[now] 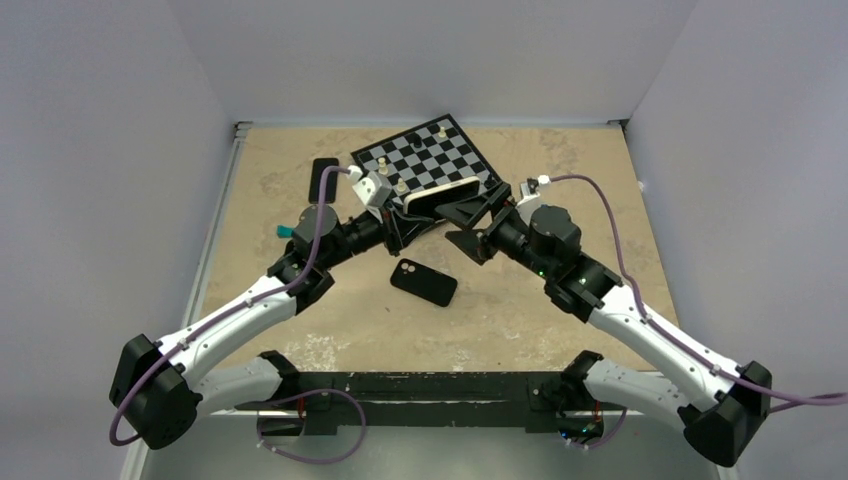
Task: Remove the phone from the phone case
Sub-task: Adjust the phone.
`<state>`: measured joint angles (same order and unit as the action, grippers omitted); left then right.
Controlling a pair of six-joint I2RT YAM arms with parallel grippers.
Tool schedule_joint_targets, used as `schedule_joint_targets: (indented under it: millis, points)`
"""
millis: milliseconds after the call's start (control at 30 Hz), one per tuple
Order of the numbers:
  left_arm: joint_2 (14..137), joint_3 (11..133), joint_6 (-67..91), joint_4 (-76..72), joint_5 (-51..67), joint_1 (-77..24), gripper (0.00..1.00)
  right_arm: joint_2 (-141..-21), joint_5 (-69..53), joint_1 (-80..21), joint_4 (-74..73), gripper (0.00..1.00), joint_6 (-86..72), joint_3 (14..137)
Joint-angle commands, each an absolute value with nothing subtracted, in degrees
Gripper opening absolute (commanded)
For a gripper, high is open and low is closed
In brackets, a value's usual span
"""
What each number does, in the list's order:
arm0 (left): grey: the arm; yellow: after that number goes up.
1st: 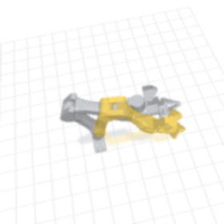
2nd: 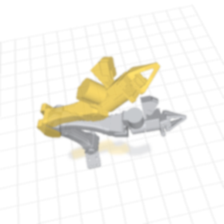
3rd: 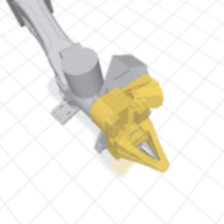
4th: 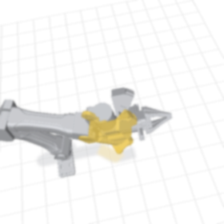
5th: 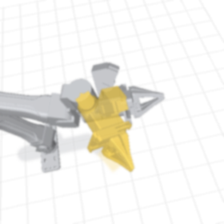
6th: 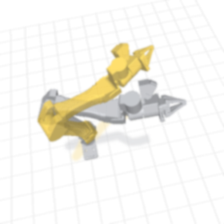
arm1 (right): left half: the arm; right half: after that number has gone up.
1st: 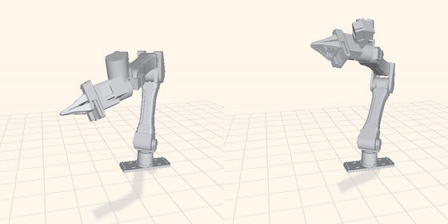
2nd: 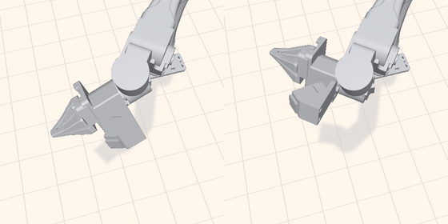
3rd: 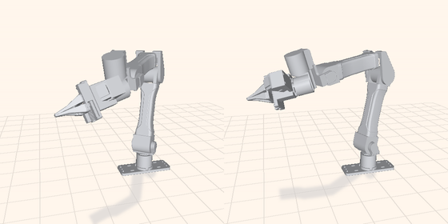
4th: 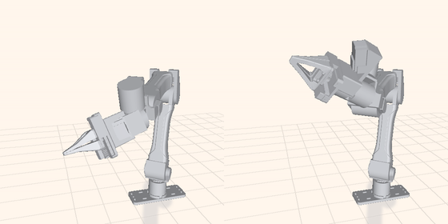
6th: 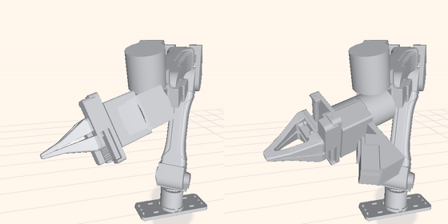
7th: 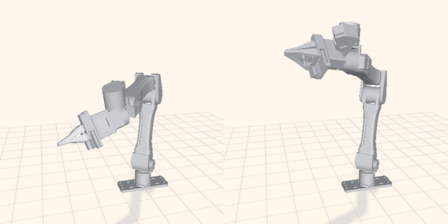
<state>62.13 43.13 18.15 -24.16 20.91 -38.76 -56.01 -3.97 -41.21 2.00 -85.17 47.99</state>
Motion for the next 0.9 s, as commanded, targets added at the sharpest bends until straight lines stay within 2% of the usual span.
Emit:
schedule_joint_targets:
  millis: [0,100,167,267,367,400,433,567,733,867]
  points:
    - [60.8,46.4,16.6,-26.3,21.0,-38.2,0.0,-49.8,0.9,-41.5,-14.4,0.88,-60.0,48.5]
    - [61.7,47.6,16.1,-26.0,24.3,-37.9,0.0,-44.8,4.8,-41.2,-19.8,0.9,-45.5,47.9]
    - [62.5,48.7,14.5,-25.6,28.9,-37.8,0.0,-43.4,8.0,-41.2,-26.4,0.91,-33.5,51.4]
    - [64.8,55.2,8.6,-16.7,39.5,-37.6,0.0,-43.9,12.0,-41.2,-37.0,0.88,-20.5,60.2]
    - [66.7,59.3,2.8,-9.3,49.4,-37.7,0.0,-49.7,2.3,-41.2,-43.4,0.83,-8.8,71.2]
    - [67.2,60.3,1.4,-7.6,51.7,-37.6,0.0,-52.6,-1.4,-41.2,-46.9,0.73,-5.1,75.5]
    - [67.8,61.3,0.4,-5.4,53.8,-37.7,0.0,-55.4,-1.8,-41.2,-50.7,0.7,-3.1,79.0]
    - [69.9,65.4,-6.6,6.1,59.7,-37.6,0.0,-59.9,-4.0,-41.2,-55.3,0.7,2.6,85.4]
    - [70.8,66.7,-8.5,8.9,63.5,-37.6,0.0,-61.6,-21.3,-41.1,-53.0,0.72,6.8,86.2]
    - [71.4,67.1,-7.3,8.7,65.1,-37.6,0.0,-64.2,-30.7,-41.2,-49.6,0.68,7.4,85.3]
